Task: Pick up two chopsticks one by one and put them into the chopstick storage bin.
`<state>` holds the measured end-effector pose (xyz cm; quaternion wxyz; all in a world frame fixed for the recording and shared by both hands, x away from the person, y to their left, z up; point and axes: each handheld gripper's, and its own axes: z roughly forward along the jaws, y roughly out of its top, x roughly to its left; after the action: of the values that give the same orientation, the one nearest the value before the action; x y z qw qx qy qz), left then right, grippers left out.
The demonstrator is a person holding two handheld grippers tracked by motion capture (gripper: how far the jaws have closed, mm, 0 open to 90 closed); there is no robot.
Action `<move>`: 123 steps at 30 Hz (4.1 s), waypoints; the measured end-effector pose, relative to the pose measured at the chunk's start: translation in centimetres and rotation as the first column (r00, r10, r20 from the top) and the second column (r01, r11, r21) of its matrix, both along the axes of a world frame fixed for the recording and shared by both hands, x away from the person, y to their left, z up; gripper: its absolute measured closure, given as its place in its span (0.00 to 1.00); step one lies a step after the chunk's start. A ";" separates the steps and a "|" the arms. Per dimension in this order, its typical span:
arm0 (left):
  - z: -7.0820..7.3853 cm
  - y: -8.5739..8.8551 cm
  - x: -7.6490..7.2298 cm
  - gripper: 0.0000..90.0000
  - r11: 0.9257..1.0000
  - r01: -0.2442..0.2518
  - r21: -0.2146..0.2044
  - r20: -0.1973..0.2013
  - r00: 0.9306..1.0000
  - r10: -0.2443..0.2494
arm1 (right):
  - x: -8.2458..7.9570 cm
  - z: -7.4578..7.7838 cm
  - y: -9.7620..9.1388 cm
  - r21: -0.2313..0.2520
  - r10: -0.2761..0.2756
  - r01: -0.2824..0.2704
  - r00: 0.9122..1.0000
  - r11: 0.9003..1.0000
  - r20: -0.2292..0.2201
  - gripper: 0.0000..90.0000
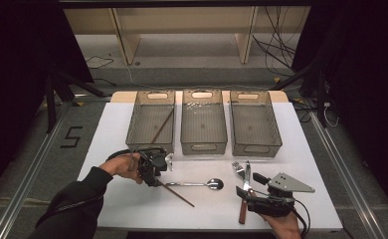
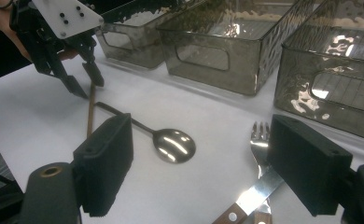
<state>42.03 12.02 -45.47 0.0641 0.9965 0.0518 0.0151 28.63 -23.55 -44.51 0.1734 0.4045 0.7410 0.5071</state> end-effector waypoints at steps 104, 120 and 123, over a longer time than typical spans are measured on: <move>12.3 2.7 5.3 0.93 0.731 -0.456 -0.508 0.087 0.817 0.570 | 0.0 0.0 0.0 0.007 0.002 -0.002 1.000 1.000 -0.007 0.26; 11.6 3.9 8.5 0.93 0.661 -0.503 -0.557 0.137 0.729 0.671 | 0.0 -0.1 -0.1 0.007 0.003 -0.002 1.000 1.000 -0.005 0.26; 11.2 4.1 8.8 0.93 0.651 -0.513 -0.559 0.136 0.718 0.683 | 0.0 -0.1 -0.1 0.008 0.004 -0.004 1.000 1.000 -0.005 0.26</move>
<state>50.84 16.08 -34.25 0.3097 0.8535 0.3728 0.1914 28.64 -23.65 -44.56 0.1690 0.4052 0.7403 0.5091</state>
